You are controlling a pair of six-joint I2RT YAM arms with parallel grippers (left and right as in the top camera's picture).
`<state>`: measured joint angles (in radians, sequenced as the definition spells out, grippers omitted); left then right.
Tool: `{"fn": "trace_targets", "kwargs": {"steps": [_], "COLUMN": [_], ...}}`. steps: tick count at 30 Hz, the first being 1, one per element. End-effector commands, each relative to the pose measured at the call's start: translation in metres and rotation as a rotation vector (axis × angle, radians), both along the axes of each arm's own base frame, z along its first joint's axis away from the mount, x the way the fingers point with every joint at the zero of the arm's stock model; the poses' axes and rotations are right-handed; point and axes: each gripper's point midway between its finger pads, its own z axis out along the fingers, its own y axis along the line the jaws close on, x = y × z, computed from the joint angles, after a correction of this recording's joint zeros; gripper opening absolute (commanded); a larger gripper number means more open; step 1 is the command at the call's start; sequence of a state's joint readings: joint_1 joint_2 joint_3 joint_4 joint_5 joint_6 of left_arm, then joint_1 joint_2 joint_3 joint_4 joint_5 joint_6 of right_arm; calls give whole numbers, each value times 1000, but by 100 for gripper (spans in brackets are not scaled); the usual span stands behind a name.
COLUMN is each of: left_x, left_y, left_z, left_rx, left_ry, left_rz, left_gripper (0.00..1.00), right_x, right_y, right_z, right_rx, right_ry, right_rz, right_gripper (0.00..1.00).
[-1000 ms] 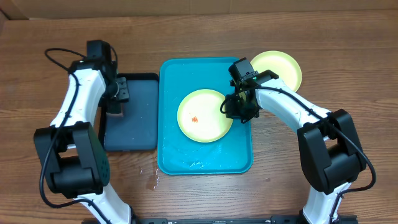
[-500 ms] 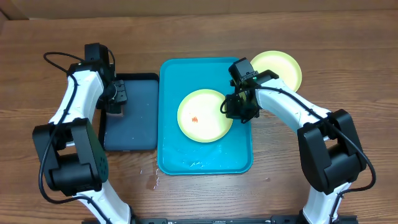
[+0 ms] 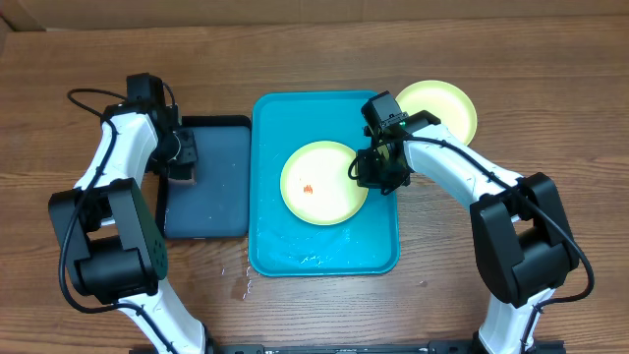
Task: Clean dirty plates on tray and stack at the side
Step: 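Grasp the green sponge with the left gripper and lift it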
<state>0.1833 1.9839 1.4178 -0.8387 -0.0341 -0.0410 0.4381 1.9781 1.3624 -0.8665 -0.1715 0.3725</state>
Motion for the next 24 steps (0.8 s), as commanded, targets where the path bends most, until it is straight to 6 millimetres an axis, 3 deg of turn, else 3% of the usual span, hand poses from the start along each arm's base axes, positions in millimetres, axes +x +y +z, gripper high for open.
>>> {"fn": "trace_targets", "kwargs": {"steps": [1,10,24], "left_x": [0,-6,-2], "left_y": [4,5,0], "left_z": [-5,-22,-28], "left_rx": [25,31,-14], "left_ry": [11,19,-10], "left_rz": [-34,-30,-44], "left_gripper": [32,34,31], "right_x": [12,13,13], "right_y": [0,1,1], "right_z": [19,19,19], "right_rx": [13,14,16], "right_ry": [-60,-63,-65], "right_rz": [-4,-4,-3], "right_gripper": [4,4,4]}}
